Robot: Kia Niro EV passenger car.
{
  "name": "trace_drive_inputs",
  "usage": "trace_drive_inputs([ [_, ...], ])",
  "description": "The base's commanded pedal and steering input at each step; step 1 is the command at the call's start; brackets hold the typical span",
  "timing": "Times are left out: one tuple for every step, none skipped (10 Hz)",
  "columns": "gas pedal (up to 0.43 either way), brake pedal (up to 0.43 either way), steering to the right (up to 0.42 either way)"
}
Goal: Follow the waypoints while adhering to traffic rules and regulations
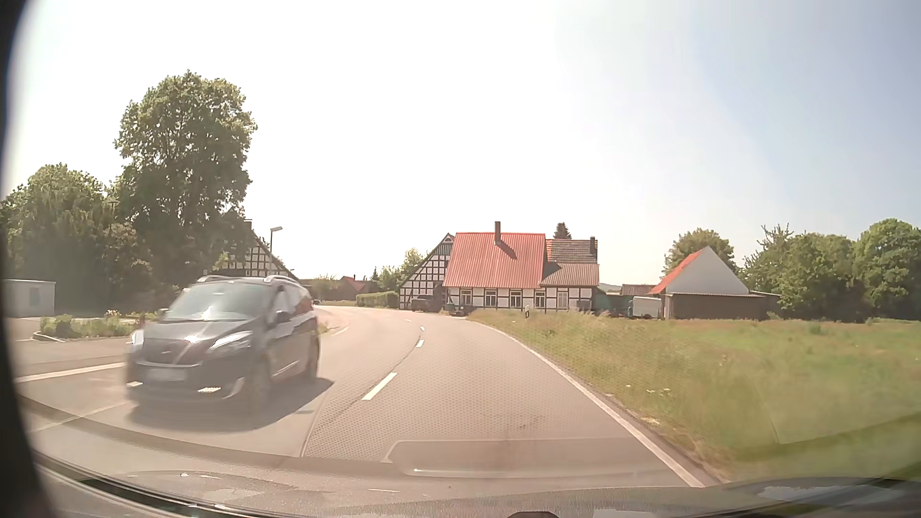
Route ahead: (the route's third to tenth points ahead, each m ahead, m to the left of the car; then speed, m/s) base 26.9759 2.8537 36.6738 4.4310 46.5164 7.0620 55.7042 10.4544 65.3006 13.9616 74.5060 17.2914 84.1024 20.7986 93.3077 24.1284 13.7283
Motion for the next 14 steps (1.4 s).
trace_drive_inputs([
  [0.138,0.0,-0.015],
  [0.138,0.0,-0.015],
  [0.138,0.0,-0.016],
  [0.138,0.0,-0.018],
  [0.138,0.0,-0.02],
  [0.138,0.0,-0.022],
  [0.15,0.0,-0.024],
  [0.15,0.0,-0.027],
  [0.15,0.0,-0.03],
  [0.15,0.0,-0.031],
  [0.15,0.0,-0.031],
  [0.15,0.0,-0.031],
  [0.157,0.0,-0.032],
  [0.157,0.0,-0.032],
])
